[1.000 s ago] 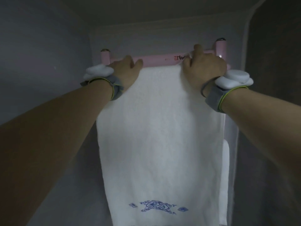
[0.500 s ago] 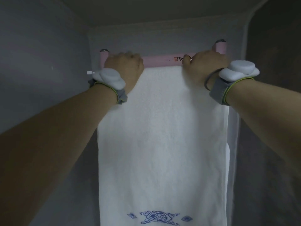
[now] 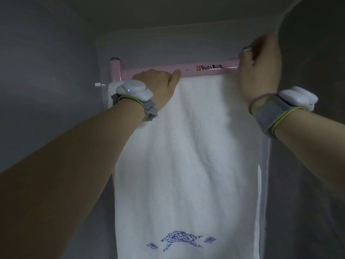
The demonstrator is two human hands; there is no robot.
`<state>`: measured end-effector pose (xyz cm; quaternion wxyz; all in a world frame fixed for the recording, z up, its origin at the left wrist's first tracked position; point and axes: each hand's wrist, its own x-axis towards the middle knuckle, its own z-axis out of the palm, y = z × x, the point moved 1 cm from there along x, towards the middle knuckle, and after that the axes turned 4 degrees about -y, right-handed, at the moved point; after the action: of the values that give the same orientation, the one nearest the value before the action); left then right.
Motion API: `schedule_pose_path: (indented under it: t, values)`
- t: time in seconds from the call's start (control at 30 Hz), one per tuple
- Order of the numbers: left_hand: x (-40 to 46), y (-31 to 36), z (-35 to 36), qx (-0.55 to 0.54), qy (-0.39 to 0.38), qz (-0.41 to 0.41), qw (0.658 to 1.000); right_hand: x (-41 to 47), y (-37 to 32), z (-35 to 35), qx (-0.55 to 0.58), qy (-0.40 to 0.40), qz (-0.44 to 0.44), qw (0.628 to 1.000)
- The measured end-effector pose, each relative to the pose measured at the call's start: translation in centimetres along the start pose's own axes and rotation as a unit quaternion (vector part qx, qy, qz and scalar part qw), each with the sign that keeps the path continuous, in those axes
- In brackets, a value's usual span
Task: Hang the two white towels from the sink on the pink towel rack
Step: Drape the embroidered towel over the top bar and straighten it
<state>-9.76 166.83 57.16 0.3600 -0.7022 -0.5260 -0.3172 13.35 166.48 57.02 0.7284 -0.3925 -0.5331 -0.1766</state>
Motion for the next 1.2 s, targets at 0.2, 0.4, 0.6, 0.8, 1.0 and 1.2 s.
schedule_pose_path:
  t: [0.2,0.4,0.6,0.8,1.0,1.2]
  values:
    - [0.7,-0.1,-0.2,-0.008,-0.033,-0.017,0.999,-0.5,3.7,-1.4,0.030,0.004,0.229,0.973]
    - [0.6,0.1,-0.7,-0.008,-0.051,-0.006,0.999,-4.3,3.7,-1.0,0.382,-0.255,0.388,0.799]
    - [0.7,0.1,-0.7,-0.008,-0.051,-0.012,0.999,-4.4,3.2,-1.4,0.442,-0.346,0.343,0.753]
    - [0.3,-0.3,-0.5,-0.014,-0.038,-0.010,0.999,-4.4,4.0,-1.3,0.423,-0.346,0.336,0.767]
    - [-0.8,-1.9,-0.3,-0.079,0.044,-0.011,0.996,-4.6,5.7,-1.0,0.378,-0.321,0.351,0.794]
    - [-4.1,-5.9,0.8,-0.154,0.237,-0.249,0.926,-5.5,6.5,-1.0,0.355,-0.334,0.340,0.804]
